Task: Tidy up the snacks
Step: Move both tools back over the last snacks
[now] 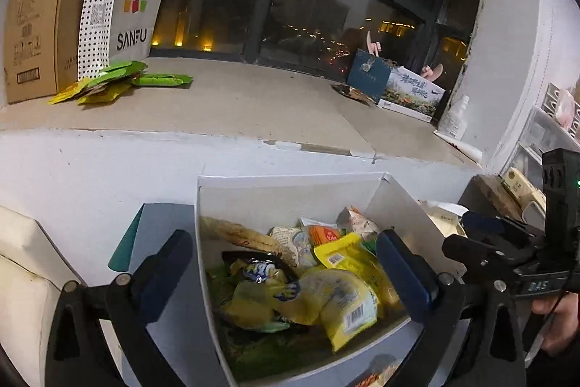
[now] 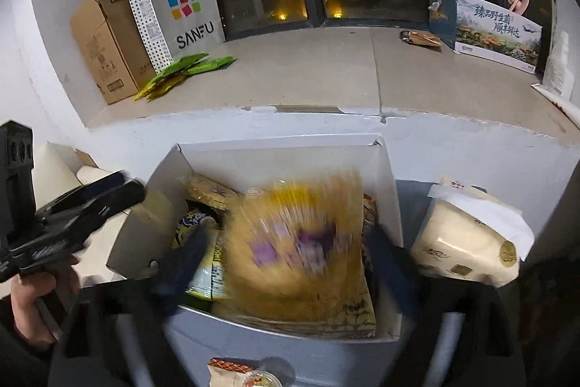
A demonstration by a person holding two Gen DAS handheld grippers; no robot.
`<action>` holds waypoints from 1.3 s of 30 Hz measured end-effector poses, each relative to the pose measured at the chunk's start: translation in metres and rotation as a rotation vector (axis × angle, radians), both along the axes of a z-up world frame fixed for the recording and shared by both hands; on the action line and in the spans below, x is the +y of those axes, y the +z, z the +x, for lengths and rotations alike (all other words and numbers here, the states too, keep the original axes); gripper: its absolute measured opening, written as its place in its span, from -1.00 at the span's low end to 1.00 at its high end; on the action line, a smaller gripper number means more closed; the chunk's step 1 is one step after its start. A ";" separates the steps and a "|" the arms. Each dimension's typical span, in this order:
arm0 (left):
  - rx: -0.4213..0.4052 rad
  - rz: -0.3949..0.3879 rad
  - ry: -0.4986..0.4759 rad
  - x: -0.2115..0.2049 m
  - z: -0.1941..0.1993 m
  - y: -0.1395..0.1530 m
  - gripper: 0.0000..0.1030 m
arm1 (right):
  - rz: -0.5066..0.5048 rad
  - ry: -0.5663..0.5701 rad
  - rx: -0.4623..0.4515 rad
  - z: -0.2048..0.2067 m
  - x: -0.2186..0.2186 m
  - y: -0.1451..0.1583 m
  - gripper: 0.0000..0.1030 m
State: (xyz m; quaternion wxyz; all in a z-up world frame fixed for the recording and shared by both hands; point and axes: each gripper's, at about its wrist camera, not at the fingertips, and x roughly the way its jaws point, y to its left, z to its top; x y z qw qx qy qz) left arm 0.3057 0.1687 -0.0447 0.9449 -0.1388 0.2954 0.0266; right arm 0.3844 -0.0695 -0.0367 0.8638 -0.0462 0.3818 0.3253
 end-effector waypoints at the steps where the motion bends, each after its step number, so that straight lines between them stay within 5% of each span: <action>1: 0.004 0.005 0.000 0.000 -0.002 0.001 1.00 | -0.010 -0.006 -0.017 -0.002 -0.001 0.001 1.00; 12: -0.063 0.040 -0.042 -0.020 -0.058 0.037 1.00 | 0.022 0.043 -0.120 -0.049 -0.008 0.028 1.00; 21: -0.156 0.086 -0.132 -0.077 -0.151 0.047 1.00 | 0.118 0.116 -0.183 -0.123 -0.052 0.042 1.00; 27: -0.143 -0.007 -0.204 -0.107 -0.208 0.013 1.00 | 0.188 0.085 -0.166 -0.180 -0.104 0.017 1.00; 39: -0.105 0.034 -0.162 -0.141 -0.275 -0.020 1.00 | 0.150 -0.020 -0.067 -0.217 -0.148 -0.048 1.00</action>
